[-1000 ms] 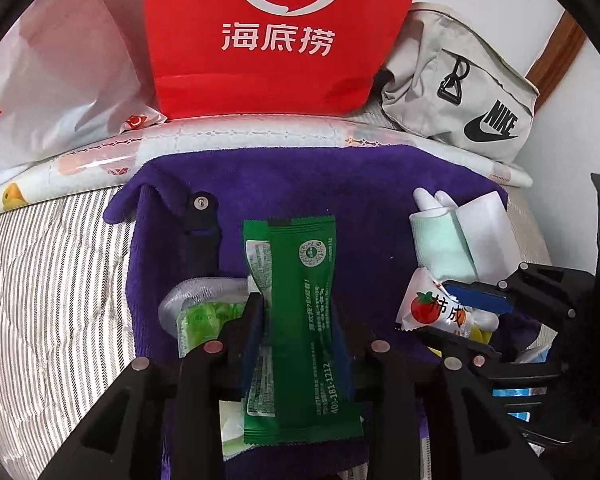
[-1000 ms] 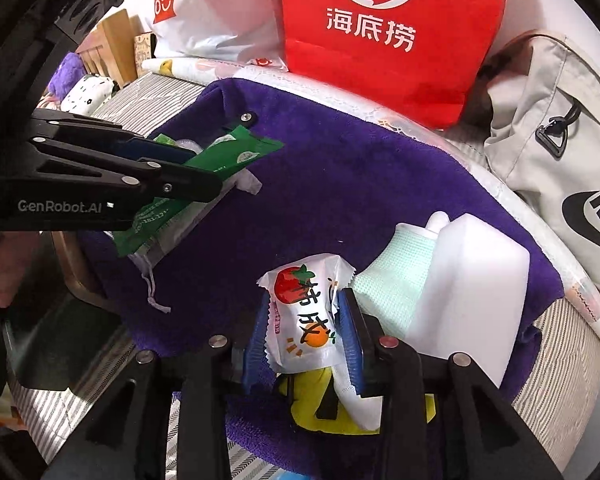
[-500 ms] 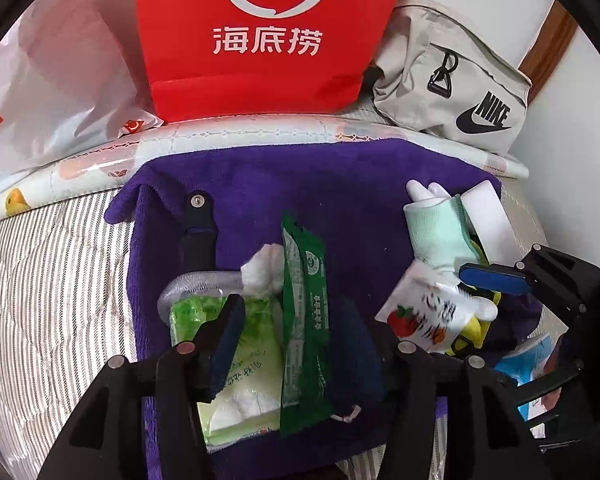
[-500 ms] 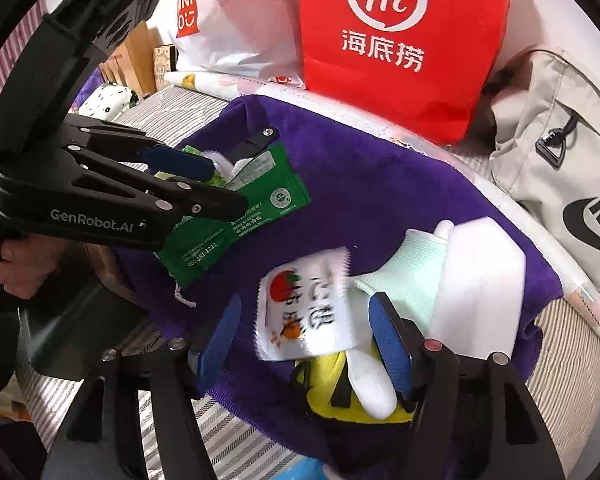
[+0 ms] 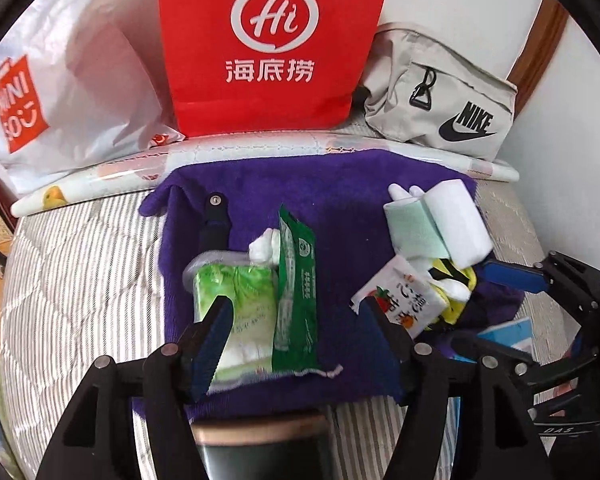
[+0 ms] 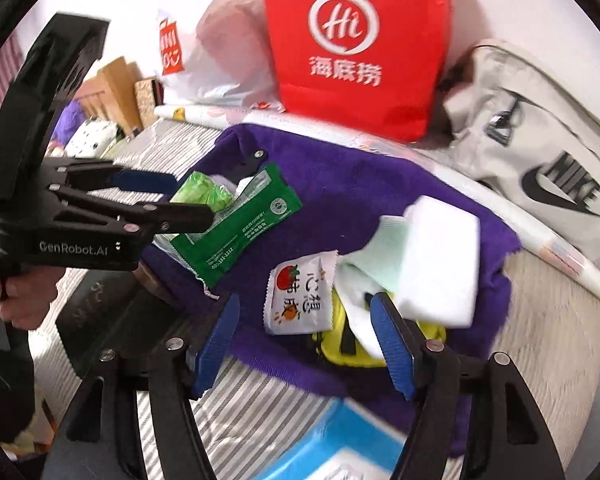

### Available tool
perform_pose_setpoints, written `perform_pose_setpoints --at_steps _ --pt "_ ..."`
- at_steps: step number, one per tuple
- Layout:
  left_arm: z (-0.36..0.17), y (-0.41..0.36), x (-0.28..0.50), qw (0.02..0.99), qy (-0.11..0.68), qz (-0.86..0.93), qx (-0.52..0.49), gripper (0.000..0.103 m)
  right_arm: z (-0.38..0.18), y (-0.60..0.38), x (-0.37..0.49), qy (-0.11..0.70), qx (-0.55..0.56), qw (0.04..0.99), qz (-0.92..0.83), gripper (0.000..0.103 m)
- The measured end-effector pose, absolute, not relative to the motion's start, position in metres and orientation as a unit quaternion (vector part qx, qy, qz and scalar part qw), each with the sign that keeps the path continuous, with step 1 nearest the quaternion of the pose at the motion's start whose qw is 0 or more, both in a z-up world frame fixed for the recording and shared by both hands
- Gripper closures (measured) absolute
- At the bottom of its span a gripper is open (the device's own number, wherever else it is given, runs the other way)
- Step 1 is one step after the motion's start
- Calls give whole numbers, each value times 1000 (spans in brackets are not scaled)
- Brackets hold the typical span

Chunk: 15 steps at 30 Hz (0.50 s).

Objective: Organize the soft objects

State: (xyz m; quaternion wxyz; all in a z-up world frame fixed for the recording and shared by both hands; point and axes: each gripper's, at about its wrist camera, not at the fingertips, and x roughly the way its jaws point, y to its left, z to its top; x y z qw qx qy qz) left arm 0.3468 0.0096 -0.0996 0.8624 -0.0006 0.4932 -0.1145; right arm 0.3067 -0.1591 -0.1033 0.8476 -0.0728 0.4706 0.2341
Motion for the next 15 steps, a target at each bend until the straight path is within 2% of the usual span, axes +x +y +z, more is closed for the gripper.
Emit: perform_pose_setpoints --at_steps 3,7,15 --pt "-92 10 333 866 487 -112 -5 40 -92 -166 293 461 -60 860 212 25" --pt "-77 9 305 877 470 -100 1 39 -73 -175 269 449 -55 874 178 23" --pt "-47 9 237 896 436 -84 -7 26 -40 -186 209 428 -40 893 132 23"
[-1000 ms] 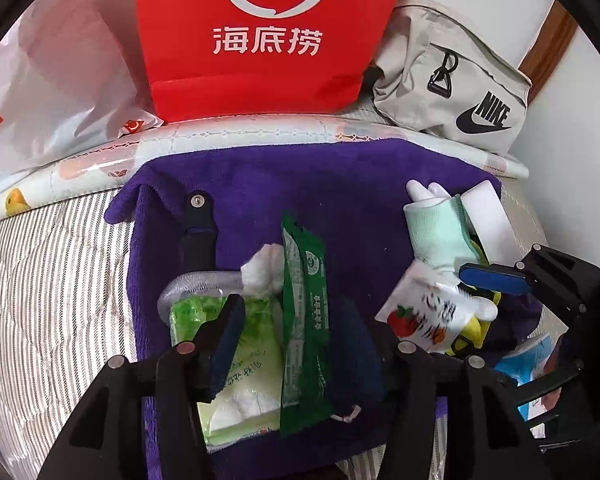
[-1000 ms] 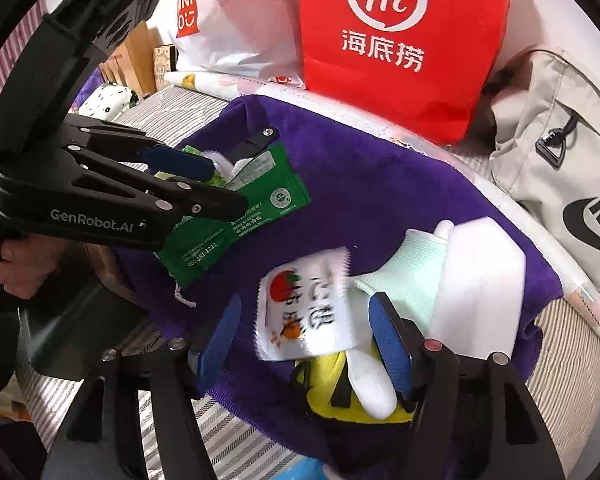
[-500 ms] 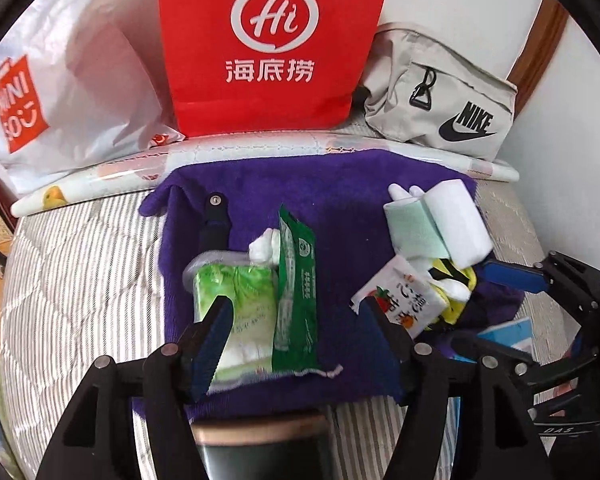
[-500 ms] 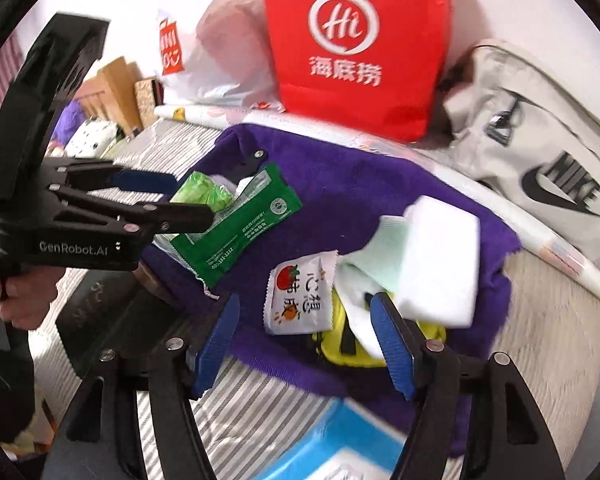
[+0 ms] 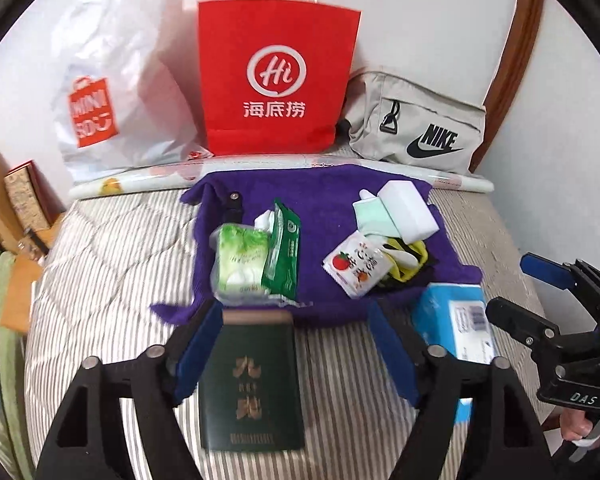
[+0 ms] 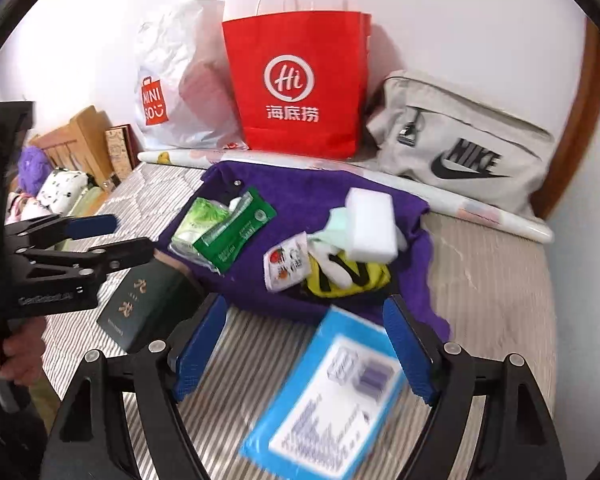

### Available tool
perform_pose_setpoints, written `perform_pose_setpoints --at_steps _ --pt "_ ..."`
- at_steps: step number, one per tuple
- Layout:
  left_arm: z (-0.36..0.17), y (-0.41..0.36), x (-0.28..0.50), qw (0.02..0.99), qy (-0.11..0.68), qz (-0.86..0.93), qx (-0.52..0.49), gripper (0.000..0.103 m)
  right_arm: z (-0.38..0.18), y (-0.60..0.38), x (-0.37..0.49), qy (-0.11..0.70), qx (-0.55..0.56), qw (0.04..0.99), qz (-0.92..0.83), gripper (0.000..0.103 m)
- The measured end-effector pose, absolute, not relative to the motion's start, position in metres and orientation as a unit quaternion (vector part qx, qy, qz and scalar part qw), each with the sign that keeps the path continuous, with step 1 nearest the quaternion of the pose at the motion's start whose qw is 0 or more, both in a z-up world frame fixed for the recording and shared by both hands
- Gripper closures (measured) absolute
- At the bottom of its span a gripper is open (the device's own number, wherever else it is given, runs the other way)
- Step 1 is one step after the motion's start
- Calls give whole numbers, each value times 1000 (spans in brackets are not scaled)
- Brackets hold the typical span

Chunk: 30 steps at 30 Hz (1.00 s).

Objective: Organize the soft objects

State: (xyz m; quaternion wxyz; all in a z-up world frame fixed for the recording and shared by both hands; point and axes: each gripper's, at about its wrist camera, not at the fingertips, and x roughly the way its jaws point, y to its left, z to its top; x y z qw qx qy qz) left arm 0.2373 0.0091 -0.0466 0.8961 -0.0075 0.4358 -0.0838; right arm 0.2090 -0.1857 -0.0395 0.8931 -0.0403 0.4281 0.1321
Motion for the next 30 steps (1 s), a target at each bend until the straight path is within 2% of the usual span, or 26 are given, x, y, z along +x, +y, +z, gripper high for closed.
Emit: perform_pose_setpoints --at_steps 3,5,7,11,16,30 --pt "-36 8 211 901 424 -90 -14 25 -32 -190 191 426 -32 896 121 22" --pt "-31 8 193 904 418 -88 -17 18 -26 -192 173 417 -30 901 117 22" --pt "-25 8 174 910 406 -84 -20 16 -22 -193 159 410 -28 905 111 15" --pt "-20 0 141 920 387 -66 6 10 -16 -197 126 400 -26 912 89 10" --pt "-22 -5 108 924 380 -51 10 10 -14 -207 92 390 -4 917 82 5" --pt "-6 -14 32 939 340 -49 16 9 -17 -219 26 380 -3 923 64 5"
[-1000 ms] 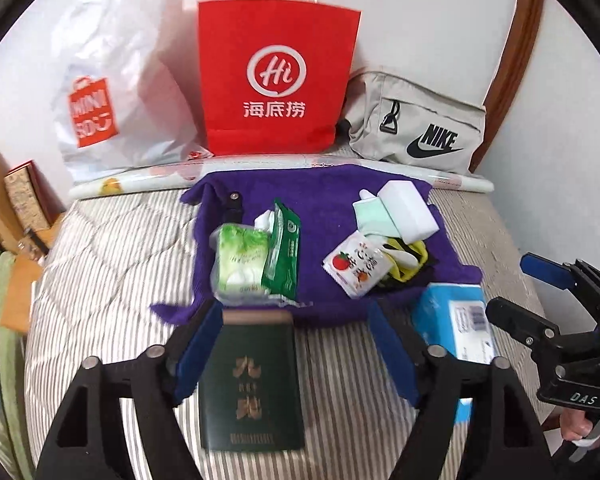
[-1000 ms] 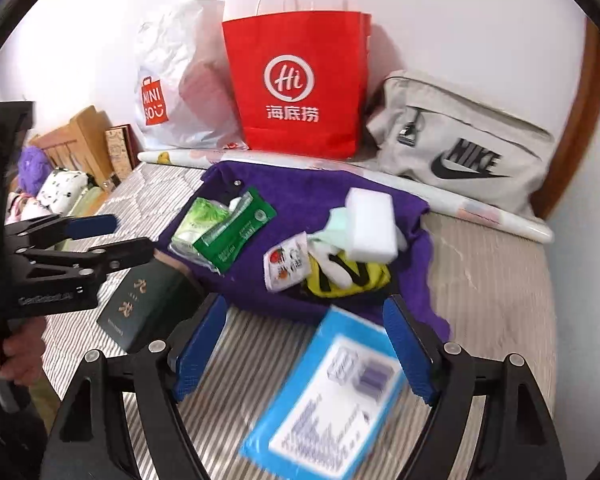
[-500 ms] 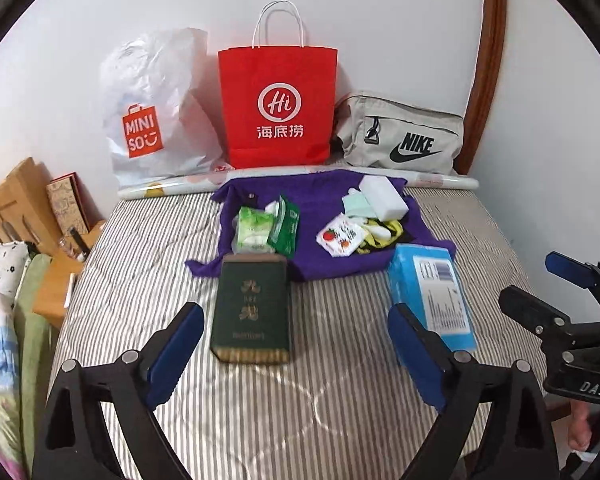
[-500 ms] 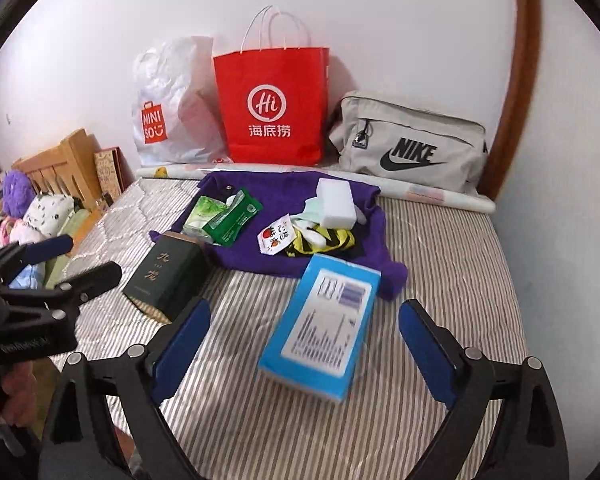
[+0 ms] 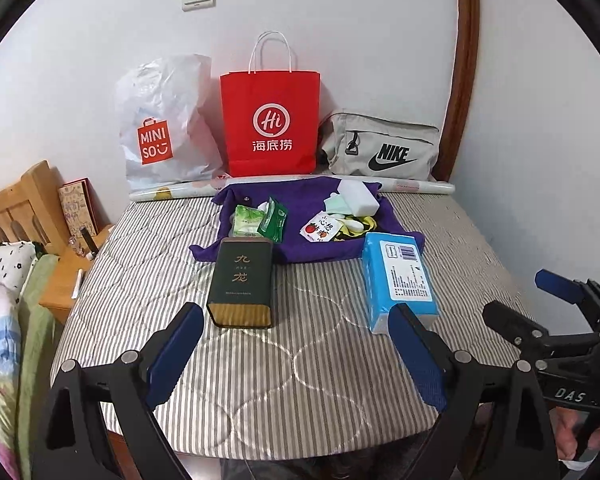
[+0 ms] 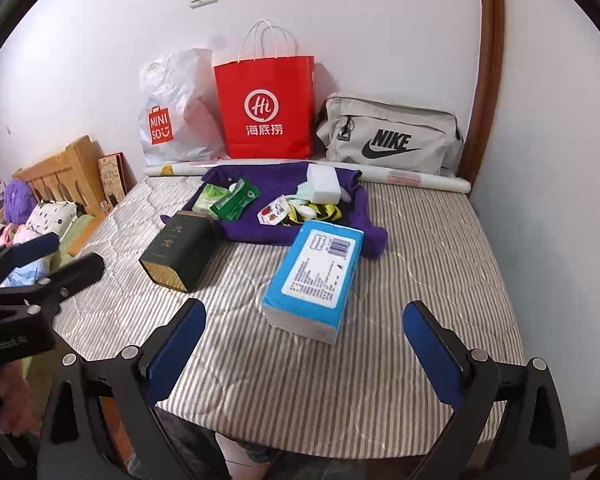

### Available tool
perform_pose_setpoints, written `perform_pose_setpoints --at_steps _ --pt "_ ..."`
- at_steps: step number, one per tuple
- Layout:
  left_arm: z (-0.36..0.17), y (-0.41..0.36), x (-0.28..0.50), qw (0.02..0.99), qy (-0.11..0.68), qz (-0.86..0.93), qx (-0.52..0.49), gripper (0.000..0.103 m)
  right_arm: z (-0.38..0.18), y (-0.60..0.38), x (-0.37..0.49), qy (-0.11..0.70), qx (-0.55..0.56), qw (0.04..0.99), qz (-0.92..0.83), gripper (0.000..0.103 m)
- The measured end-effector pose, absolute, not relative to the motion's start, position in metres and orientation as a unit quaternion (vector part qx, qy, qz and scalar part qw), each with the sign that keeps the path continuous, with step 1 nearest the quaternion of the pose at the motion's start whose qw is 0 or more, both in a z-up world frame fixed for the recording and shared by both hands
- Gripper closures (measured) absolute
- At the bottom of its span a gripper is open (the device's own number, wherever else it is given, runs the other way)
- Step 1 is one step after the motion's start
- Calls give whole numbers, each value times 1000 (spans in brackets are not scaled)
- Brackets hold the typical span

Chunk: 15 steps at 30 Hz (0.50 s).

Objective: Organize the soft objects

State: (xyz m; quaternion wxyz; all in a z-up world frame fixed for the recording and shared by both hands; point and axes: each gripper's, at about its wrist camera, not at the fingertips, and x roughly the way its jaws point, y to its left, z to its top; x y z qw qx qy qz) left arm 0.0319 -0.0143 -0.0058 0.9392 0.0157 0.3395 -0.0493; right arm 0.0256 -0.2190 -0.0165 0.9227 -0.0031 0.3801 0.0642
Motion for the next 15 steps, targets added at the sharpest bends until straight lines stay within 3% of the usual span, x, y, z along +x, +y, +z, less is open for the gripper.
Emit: perform_pose_setpoints --at_steps 15 --pt "-9 -20 20 939 341 -39 21 9 -14 -225 6 372 -2 926 61 5"
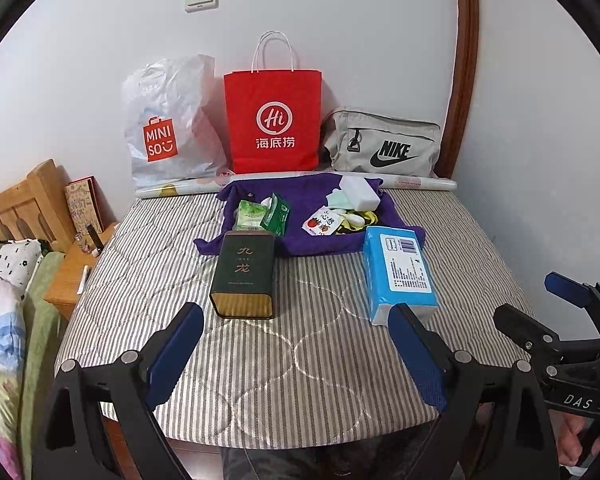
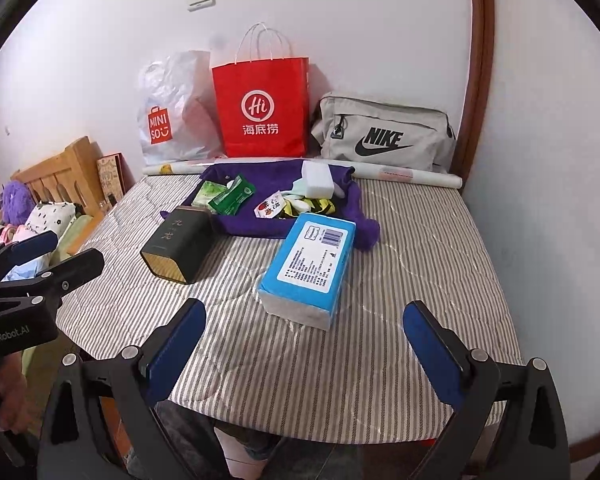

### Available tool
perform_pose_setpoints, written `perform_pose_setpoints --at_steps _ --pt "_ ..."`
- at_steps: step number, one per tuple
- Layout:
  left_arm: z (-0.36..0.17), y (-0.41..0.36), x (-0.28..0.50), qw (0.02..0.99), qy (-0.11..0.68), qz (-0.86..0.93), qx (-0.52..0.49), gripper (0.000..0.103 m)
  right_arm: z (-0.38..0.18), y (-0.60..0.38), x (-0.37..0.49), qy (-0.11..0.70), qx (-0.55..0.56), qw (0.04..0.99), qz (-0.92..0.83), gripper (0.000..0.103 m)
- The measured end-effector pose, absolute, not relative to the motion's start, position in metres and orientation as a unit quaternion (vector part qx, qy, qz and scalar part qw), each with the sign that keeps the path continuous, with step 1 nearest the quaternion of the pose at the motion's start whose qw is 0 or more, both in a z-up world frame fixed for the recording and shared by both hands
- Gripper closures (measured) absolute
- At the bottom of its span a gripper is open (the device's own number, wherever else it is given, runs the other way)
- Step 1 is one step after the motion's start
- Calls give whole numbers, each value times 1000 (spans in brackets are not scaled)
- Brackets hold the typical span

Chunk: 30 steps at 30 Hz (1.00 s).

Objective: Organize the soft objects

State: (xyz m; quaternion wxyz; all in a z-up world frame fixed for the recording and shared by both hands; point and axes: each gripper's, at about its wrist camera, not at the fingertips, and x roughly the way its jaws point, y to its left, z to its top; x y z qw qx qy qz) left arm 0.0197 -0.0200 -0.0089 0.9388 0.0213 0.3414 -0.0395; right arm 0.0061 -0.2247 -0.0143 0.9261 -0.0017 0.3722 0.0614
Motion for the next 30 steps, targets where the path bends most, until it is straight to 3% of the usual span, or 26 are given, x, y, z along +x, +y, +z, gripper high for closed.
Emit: perform_pose_setpoints --at_steps 30 --pt "-11 -21 15 938 344 -38 20 9 -11 -222 2 368 -1 928 60 5"
